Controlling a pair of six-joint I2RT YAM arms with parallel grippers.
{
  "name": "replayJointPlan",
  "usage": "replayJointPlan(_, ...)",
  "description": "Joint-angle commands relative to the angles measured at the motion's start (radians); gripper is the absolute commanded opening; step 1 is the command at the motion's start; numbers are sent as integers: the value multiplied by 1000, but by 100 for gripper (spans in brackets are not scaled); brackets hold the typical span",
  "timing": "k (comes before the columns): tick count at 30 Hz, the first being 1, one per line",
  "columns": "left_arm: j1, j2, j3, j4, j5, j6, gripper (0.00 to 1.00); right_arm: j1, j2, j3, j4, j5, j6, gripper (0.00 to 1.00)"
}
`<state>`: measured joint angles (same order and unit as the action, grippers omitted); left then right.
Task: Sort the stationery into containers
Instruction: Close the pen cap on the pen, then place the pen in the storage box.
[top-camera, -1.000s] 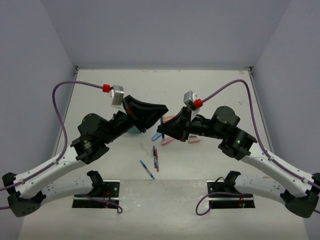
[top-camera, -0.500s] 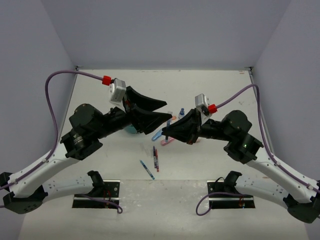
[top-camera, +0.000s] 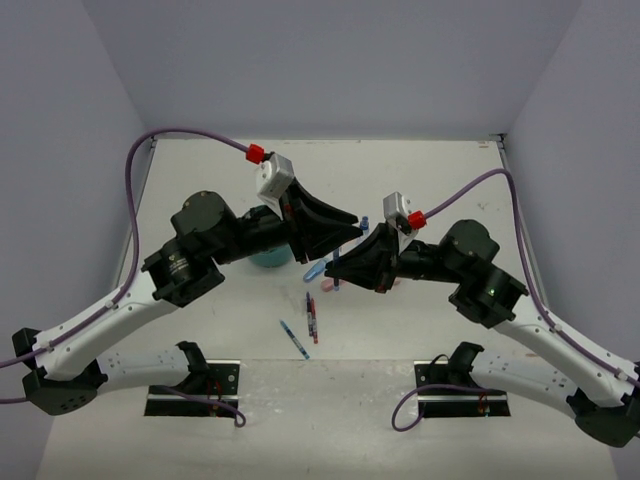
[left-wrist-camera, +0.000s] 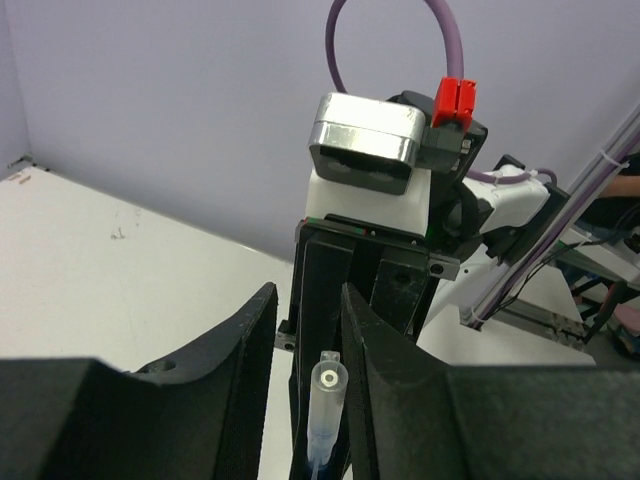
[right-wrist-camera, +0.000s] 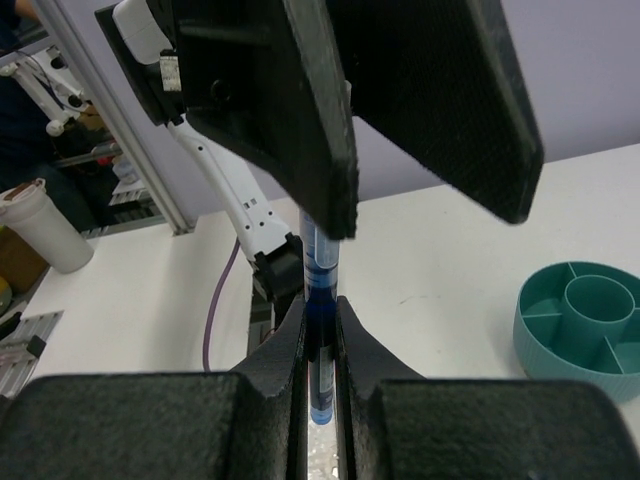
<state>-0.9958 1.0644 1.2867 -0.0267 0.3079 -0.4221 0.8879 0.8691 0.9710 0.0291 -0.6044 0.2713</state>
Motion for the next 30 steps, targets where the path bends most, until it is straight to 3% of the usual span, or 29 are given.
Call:
replayJointPlan(1,3,-18,2,-17,37,22,31,0,-28,43,-3,48,-28,0)
replayJointPlan(3,3,-25,-6,-16,41,23,22,0,-29,42,-5,56,-32,0)
replayJointPlan(5,3,-32,-7,-21,45,25,0,0,-32,41,-3,58,-33,0)
replayJointPlan(11,3,-34,-40,-3,67,10,0,0,-35,72,14,76,-17,0)
replayJointPlan(19,-1,-2,-276,182,107,-110,0,-18,-19,223,78,225,3,0)
replayJointPlan(25,-14,-21,-444,323,102,-182,0,-114,70,441,43,178,14,0)
replayJointPlan(28,-15,-64,-443,280,62,-152,0,-127,76,373,39,123,4,0)
replayJointPlan(30,-11,-101,-381,168,-23,-90,0,-127,75,287,19,0,-48,0)
